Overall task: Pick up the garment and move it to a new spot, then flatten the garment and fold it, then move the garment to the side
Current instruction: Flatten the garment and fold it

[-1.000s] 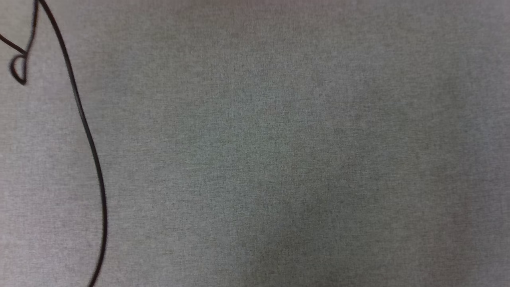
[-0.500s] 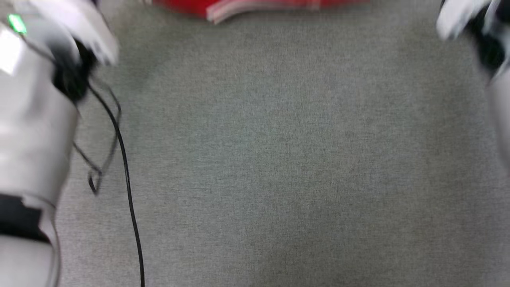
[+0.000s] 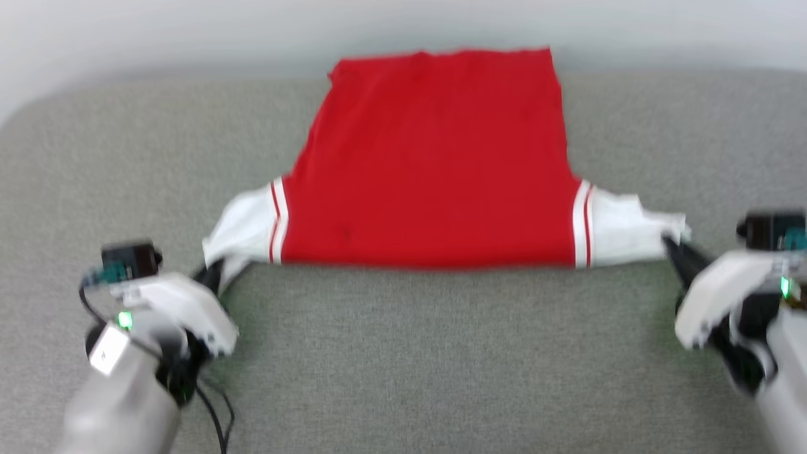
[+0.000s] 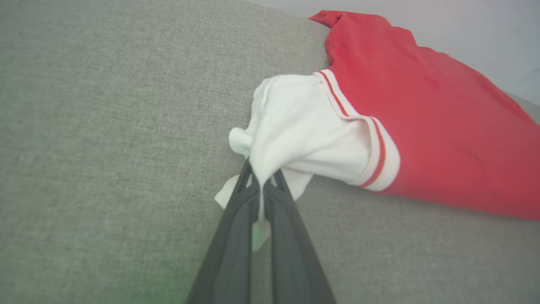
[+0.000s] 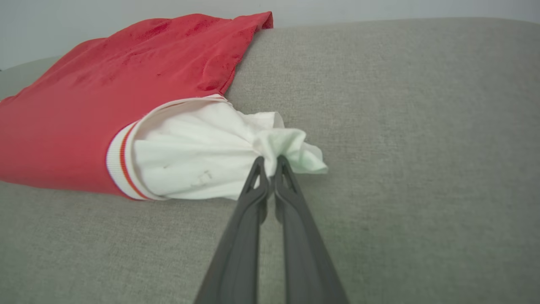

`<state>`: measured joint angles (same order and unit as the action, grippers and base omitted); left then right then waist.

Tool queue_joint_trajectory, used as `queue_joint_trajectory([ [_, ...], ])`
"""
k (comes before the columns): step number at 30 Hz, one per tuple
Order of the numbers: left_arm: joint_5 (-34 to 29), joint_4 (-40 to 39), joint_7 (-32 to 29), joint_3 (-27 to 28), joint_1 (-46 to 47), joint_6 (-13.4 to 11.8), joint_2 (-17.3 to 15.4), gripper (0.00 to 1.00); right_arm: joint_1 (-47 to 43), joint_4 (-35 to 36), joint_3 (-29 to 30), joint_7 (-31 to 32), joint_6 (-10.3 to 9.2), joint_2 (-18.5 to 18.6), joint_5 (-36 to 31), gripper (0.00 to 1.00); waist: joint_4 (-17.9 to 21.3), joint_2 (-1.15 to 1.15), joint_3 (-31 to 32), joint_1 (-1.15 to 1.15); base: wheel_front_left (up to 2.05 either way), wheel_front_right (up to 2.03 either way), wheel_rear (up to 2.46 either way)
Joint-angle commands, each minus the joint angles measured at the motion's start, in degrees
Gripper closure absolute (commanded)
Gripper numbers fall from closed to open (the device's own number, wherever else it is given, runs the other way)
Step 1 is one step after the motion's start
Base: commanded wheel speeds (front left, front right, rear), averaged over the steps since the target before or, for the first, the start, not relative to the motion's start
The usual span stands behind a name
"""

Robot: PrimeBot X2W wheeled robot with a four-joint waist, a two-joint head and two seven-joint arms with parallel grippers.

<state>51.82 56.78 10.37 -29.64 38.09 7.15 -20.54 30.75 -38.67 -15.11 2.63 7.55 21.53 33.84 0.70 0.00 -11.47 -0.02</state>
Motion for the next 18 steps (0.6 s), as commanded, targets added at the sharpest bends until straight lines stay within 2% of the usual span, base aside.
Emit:
queue_joint_trajectory([
  [1,0.7,-1.2,0.5,0.3,-4.0,-0.9,-0.8,1.0,-5.2,2.0,1.1,1.3,-0.12,1.3,0.5,1.0,0.2,0.0,4.9,0.02,0.0,0.0,0.0],
  [2,1.0,-2.1,0.0,0.3,-6.1,-1.6,-1.1,1.0,-7.6,3.5,1.8,2.1,-0.13,1.5,0.5,1.0,0.2,0.0,5.9,0.02,0.0,0.0,0.0],
  [3,2.2,-5.8,-0.8,0.6,-12.4,-3.5,-2.0,1.0,-15.1,7.8,4.7,4.7,-0.13,1.0,-0.5,1.0,0.5,0.0,8.7,0.02,0.0,0.0,0.0],
  [7,3.4,-13.7,-1.6,1.4,-22.0,-7.7,-4.1,1.0,-25.6,14.1,9.8,8.5,-0.14,-1.2,-2.6,1.0,0.8,0.0,11.8,0.02,0.0,0.0,0.0],
  [8,3.4,-13.7,-1.6,1.4,-22.0,-7.7,-4.1,1.0,-25.6,14.1,9.8,8.5,-0.14,-1.2,-2.6,1.0,0.8,0.0,11.8,0.02,0.0,0.0,0.0],
  [9,3.6,-16.4,-1.9,1.5,-24.2,-8.8,-4.7,1.0,-27.9,15.6,11.1,9.6,-0.15,-1.6,-3.3,1.0,0.8,0.0,12.4,0.02,0.0,0.0,0.0],
  [18,5.9,-42.2,-6.2,2.8,-44.2,-21.0,-11.0,1.0,-46.1,30.2,22.6,18.4,-0.13,-10.6,-10.4,1.0,-0.1,0.0,14.1,0.02,0.0,0.0,0.0],
])
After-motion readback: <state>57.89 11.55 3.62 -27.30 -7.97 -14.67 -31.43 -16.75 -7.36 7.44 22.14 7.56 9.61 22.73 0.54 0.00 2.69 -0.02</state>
